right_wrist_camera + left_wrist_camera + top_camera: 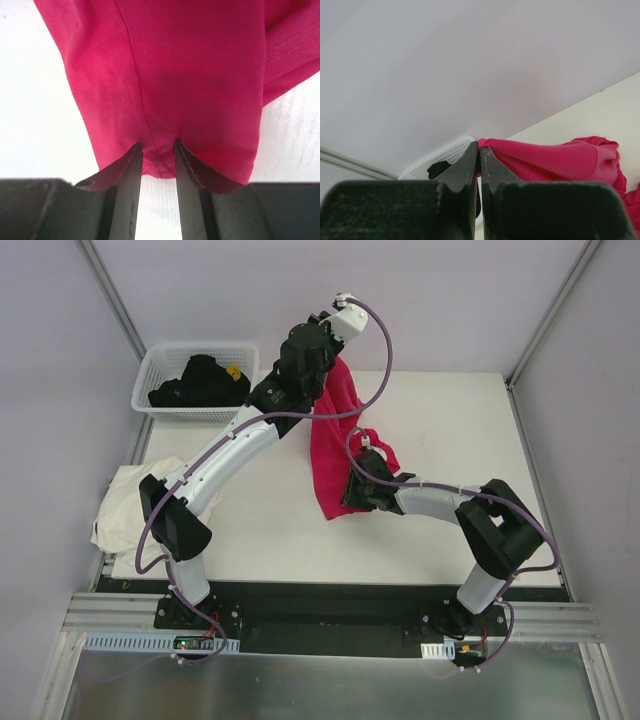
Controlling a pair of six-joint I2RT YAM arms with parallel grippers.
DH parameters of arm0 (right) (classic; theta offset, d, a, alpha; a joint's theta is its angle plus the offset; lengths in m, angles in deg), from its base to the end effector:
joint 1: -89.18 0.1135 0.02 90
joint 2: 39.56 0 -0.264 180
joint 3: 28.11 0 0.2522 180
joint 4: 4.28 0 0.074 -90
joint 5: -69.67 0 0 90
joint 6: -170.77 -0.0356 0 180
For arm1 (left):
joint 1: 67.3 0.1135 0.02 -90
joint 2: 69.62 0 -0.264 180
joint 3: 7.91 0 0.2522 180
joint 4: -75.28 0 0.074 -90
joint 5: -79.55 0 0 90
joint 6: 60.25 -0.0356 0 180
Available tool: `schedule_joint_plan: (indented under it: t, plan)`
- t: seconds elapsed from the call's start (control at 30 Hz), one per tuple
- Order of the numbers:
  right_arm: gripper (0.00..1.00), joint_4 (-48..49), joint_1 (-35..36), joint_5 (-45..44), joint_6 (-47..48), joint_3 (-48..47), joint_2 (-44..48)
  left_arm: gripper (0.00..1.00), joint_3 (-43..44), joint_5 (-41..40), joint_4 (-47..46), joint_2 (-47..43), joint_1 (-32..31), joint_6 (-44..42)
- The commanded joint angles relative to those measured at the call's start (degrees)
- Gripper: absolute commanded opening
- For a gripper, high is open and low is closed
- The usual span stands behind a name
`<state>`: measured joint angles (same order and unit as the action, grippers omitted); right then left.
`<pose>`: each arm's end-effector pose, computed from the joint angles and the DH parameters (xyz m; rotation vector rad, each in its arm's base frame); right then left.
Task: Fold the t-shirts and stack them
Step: Flatten out the tshirt
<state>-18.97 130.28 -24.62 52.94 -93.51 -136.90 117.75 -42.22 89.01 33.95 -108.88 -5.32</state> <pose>0.2602 0.2234 0.1623 -0.2454 2.4236 0.4729 0.3257 -0.2639 0.4801 0.4994 1.3654 0.3015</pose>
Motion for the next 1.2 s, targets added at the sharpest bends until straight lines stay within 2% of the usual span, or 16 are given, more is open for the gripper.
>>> schedule_joint_plan:
  t: [0.0,0.2,0.37,0.6,0.87,1.17]
  plan:
    - [0.36,-7.9,-0.3,-1.6,0.1,0.3,-0.7,0.0,0.6,0.1,-3.4,-2.2,0.0,0.8]
    - [0.4,-17.2,-0.3,-4.8,3.2,-3.1,3.4,0.0,0.7,0.0,-3.6,-2.0,0.0,0.4]
    - [0.42,-19.7,-0.3,-5.3,3.3,-2.2,8.1,0.0,0.3,0.1,-3.9,-1.9,0.0,0.4]
    - [0.44,-23.1,0.3,-5.3,3.1,-2.3,10.1,0.0,-0.1,0.4,-4.0,-2.1,0.2,0.8]
    - [0.45,-24.6,4.8,-4.7,1.6,-4.7,7.1,0.0,-0.4,0.6,-4.4,-1.9,0.2,1.3]
    - [0.47,-23.2,5.3,-4.0,1.5,-6.4,3.5,0.0,-0.9,1.1,-4.4,-2.1,0.2,1.8]
